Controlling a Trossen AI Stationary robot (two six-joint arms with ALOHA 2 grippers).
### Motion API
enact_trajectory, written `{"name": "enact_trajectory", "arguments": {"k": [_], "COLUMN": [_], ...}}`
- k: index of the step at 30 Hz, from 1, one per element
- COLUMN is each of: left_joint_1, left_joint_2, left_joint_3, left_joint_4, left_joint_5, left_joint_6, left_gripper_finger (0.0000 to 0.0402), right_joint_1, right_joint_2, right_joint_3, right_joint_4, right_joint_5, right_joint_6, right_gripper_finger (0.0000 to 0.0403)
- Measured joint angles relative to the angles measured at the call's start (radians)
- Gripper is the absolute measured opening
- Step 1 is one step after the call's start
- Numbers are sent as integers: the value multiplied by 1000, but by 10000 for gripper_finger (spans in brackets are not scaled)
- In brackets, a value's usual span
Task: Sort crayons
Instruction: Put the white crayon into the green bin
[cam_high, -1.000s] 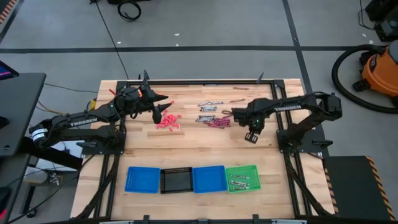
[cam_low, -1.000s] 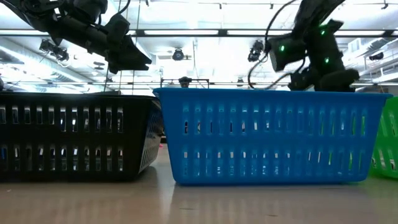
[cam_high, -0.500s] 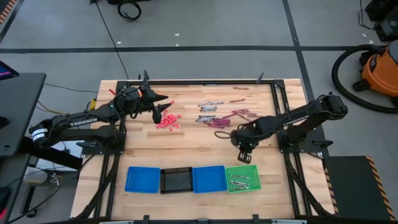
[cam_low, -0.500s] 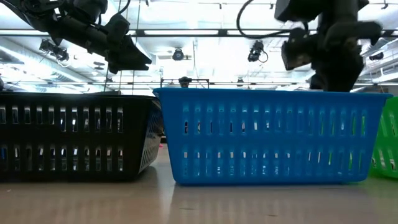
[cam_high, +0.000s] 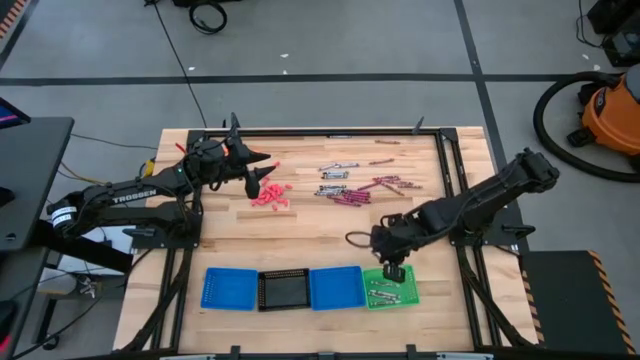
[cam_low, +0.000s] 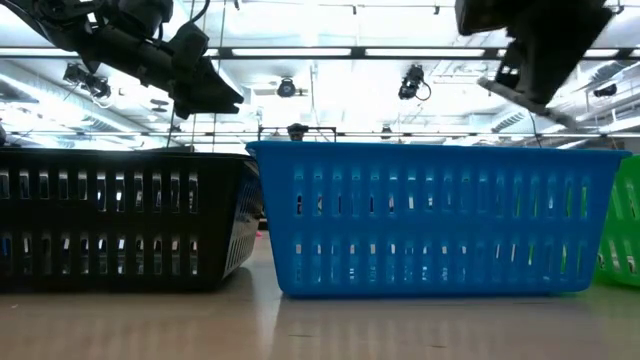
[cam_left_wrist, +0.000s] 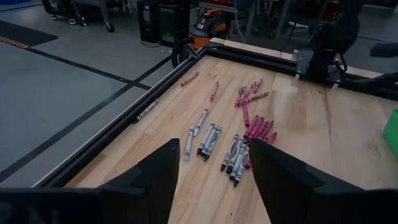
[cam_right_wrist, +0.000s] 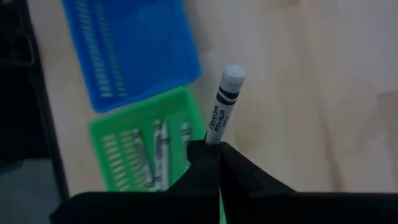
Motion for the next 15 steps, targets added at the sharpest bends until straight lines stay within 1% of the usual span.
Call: {"name": "enact_trajectory", "arguments": {"k": [6, 10, 15], "left_joint_1": [0, 0, 0], "left_joint_2": [0, 0, 0], "left_joint_3": [0, 0, 0], "left_joint_4": [0, -1, -6], "left_joint_5": [0, 0, 0], "left_joint_6": [0, 0, 0], "left_gripper_finger": [205, 205, 205], "right_joint_1": [87, 119, 135], "right_joint_2": [81, 143, 191], "right_joint_3": [0, -1, -1], "right_joint_4": [-14, -34, -69], "right_joint_5": [-81, -143, -189], "right_joint_6": [91, 158, 209], "right_gripper_finger": [7, 8, 28]}}
